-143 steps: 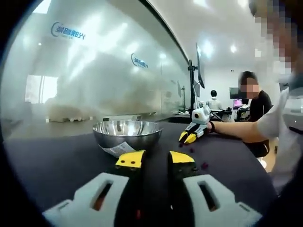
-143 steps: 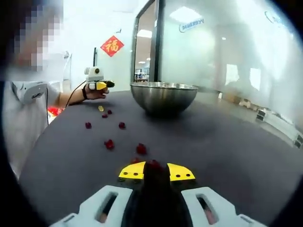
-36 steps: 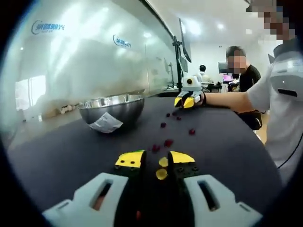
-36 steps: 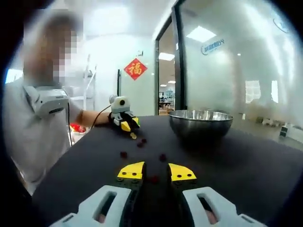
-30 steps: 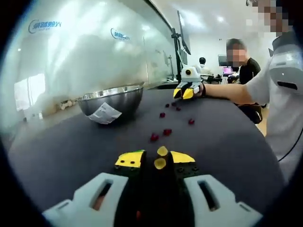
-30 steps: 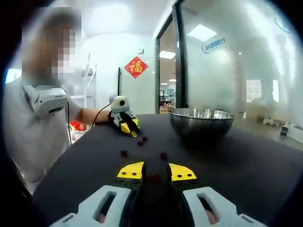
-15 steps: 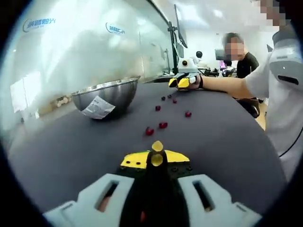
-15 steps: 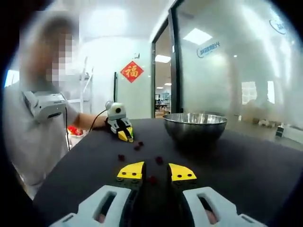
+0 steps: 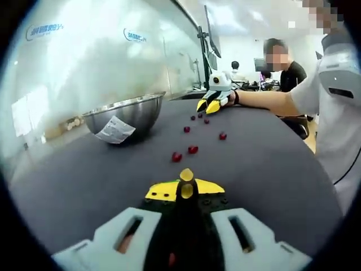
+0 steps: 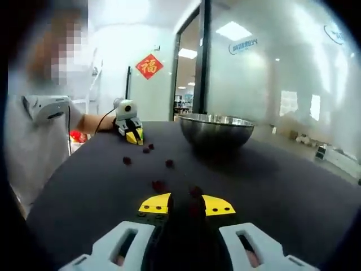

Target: Pick candy and put bowl

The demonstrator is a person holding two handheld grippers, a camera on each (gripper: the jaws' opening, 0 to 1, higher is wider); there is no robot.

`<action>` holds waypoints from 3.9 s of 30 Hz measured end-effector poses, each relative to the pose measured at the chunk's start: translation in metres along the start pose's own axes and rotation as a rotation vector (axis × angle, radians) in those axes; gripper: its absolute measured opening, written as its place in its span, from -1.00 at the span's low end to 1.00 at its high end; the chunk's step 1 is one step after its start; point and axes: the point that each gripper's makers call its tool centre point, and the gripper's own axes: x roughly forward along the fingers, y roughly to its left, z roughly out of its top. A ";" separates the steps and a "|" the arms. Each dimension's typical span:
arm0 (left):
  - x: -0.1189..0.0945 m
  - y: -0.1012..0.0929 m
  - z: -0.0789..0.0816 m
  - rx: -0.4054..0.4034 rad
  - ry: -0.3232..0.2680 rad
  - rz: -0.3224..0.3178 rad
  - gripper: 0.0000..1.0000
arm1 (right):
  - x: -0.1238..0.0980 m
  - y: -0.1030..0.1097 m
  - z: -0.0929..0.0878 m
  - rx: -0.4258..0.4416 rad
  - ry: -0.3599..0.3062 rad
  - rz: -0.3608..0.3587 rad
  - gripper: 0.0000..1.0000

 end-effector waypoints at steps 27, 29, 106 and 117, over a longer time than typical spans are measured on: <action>-0.005 0.025 0.050 -0.065 -0.148 0.067 -0.95 | 0.005 -0.006 -0.013 -0.013 0.057 -0.019 -0.92; -0.009 0.045 0.080 -0.073 -0.226 0.117 -0.95 | 0.005 -0.006 -0.013 -0.018 0.059 -0.022 -0.93; 0.042 0.061 0.063 -0.069 -0.201 -0.002 -0.64 | 0.114 -0.074 0.152 -0.048 -0.201 0.002 -0.67; 0.039 0.056 0.067 -0.100 -0.231 -0.021 -0.64 | 0.076 -0.028 0.123 -0.063 -0.192 0.036 -0.68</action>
